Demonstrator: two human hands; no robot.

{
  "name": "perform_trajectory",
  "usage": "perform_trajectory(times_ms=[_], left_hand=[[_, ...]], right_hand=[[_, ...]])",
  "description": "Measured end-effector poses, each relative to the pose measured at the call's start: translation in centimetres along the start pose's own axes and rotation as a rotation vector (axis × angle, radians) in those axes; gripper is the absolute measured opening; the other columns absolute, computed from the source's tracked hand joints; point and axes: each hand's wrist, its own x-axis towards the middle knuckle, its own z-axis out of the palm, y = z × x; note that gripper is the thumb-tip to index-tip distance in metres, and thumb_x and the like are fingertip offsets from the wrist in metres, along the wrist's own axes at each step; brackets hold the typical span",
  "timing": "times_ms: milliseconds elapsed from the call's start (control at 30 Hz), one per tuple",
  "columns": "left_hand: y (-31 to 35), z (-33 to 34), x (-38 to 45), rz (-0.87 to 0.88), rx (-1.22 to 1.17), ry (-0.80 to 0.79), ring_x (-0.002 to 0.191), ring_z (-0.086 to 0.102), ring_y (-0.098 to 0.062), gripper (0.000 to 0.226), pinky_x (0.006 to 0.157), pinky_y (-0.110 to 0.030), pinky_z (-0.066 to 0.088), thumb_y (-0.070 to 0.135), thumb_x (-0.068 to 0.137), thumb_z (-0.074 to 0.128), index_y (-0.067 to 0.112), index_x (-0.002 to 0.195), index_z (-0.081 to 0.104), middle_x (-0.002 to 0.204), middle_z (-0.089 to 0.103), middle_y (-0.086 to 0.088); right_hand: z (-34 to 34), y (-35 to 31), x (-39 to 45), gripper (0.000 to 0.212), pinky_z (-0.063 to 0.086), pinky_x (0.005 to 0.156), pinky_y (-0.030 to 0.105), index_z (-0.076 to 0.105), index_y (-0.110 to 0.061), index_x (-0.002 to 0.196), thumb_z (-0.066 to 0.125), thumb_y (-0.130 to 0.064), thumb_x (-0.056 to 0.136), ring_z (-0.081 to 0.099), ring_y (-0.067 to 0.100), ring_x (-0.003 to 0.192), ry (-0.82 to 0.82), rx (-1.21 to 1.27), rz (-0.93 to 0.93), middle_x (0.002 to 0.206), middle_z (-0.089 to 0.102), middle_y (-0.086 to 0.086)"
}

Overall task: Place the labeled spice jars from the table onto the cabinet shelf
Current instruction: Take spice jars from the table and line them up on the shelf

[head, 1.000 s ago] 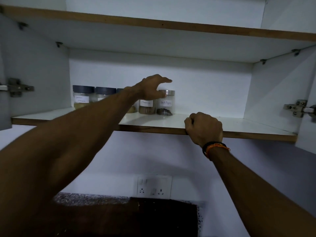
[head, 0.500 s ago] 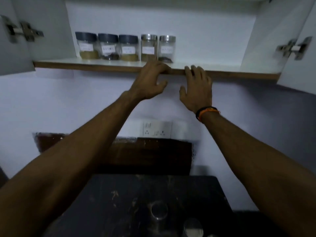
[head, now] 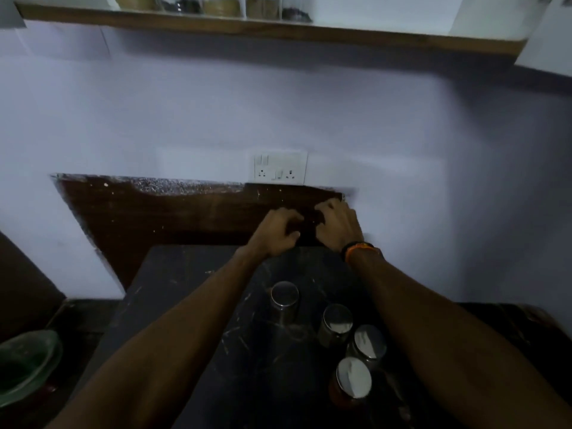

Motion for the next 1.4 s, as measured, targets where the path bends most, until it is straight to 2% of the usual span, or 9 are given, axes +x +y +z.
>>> perform_trajectory(times_ms=[233, 367, 600, 700, 867, 1033, 1133, 1267, 1400], left_hand=[[-4.6, 7.5, -6.9, -0.29, -0.136, -0.225, 0.101, 0.062, -0.017, 0.026, 0.091, -0.041, 0.056, 0.009, 0.09, 0.065, 0.015, 0.115, 0.061, 0.113, 0.063, -0.004], [-6.5, 9.6, -9.6, -0.412, -0.165, -0.242, 0.101, 0.064, -0.017, 0.025, 0.092, -0.037, 0.056, 0.007, 0.091, 0.064, 0.013, 0.115, 0.062, 0.112, 0.064, -0.006], [-9.6, 10.7, -11.9, -0.591, -0.261, -0.267, 0.094, 0.057, -0.01, 0.024, 0.072, -0.019, 0.044, 0.003, 0.092, 0.059, 0.019, 0.11, 0.057, 0.103, 0.057, 0.004], [-10.6, 10.8, -12.3, -0.646, -0.264, -0.289, 0.095, 0.056, -0.011, 0.028, 0.074, -0.021, 0.045, 0.004, 0.093, 0.058, 0.017, 0.118, 0.057, 0.106, 0.056, 0.003], [-11.9, 10.7, -13.0, -0.71, -0.294, -0.3, 0.09, 0.059, -0.008, 0.022, 0.075, -0.022, 0.048, 0.007, 0.094, 0.057, 0.022, 0.11, 0.058, 0.104, 0.061, 0.0], [-12.2, 10.3, -14.4, -0.756, -0.379, -0.306, 0.105, 0.063, -0.019, 0.034, 0.096, -0.038, 0.054, 0.013, 0.096, 0.059, 0.021, 0.13, 0.058, 0.113, 0.063, -0.003], [-12.5, 10.0, -15.2, -0.763, -0.387, -0.305, 0.1, 0.06, -0.014, 0.034, 0.091, -0.035, 0.054, 0.012, 0.096, 0.057, 0.019, 0.13, 0.058, 0.108, 0.06, 0.003], [-12.5, 10.0, -16.2, -0.897, -0.552, -0.282, 0.083, 0.057, -0.009, 0.02, 0.061, -0.018, 0.047, 0.008, 0.097, 0.055, 0.01, 0.117, 0.059, 0.108, 0.059, -0.006], [-12.2, 10.2, -16.5, -0.928, -0.653, -0.237, 0.084, 0.06, -0.012, 0.012, 0.066, -0.023, 0.049, 0.015, 0.101, 0.052, 0.021, 0.107, 0.06, 0.102, 0.062, -0.003]], right_hand=[[8.1, 0.8, -5.8, 0.054, 0.04, 0.108, 0.043, 0.05, -0.016, 0.141, 0.061, -0.019, 0.089, 0.047, 0.03, 0.126, -0.319, 0.095, 0.058, 0.137, 0.048, 0.01], [11.7, -0.4, -7.4, 0.056, 0.042, 0.109, 0.045, 0.048, -0.018, 0.143, 0.064, -0.021, 0.089, 0.047, 0.029, 0.129, -0.439, 0.127, 0.113, 0.141, 0.046, 0.01], [16.6, -2.5, -9.1, 0.044, 0.046, 0.101, 0.046, 0.047, -0.018, 0.14, 0.052, -0.019, 0.097, 0.052, 0.032, 0.119, -0.352, 0.18, 0.108, 0.135, 0.046, 0.013], [17.5, -3.0, -8.7, 0.06, 0.046, 0.101, 0.048, 0.038, -0.02, 0.146, 0.061, -0.026, 0.091, 0.049, 0.035, 0.123, -0.408, 0.137, 0.16, 0.14, 0.042, 0.015], [19.0, -3.6, -7.8, 0.09, 0.045, 0.104, 0.052, 0.024, -0.02, 0.155, 0.073, -0.046, 0.084, 0.042, 0.037, 0.134, -0.471, 0.11, 0.258, 0.151, 0.033, 0.017], [20.7, -4.2, -7.7, 0.108, 0.046, 0.103, 0.054, 0.018, -0.013, 0.156, 0.075, -0.058, 0.078, 0.041, 0.039, 0.136, -0.428, 0.132, 0.333, 0.154, 0.031, 0.019], [21.1, -4.7, -7.4, 0.106, 0.049, 0.099, 0.053, 0.023, -0.012, 0.152, 0.078, -0.059, 0.075, 0.044, 0.04, 0.133, -0.4, 0.141, 0.369, 0.151, 0.035, 0.02], [21.2, -4.8, -7.3, 0.101, 0.052, 0.095, 0.051, 0.027, -0.012, 0.148, 0.08, -0.054, 0.074, 0.049, 0.039, 0.128, -0.405, 0.108, 0.362, 0.145, 0.041, 0.02], [20.6, -4.5, -7.7, 0.086, 0.053, 0.092, 0.051, 0.039, -0.018, 0.138, 0.083, -0.049, 0.071, 0.055, 0.035, 0.12, -0.389, 0.165, 0.297, 0.136, 0.049, 0.015]])
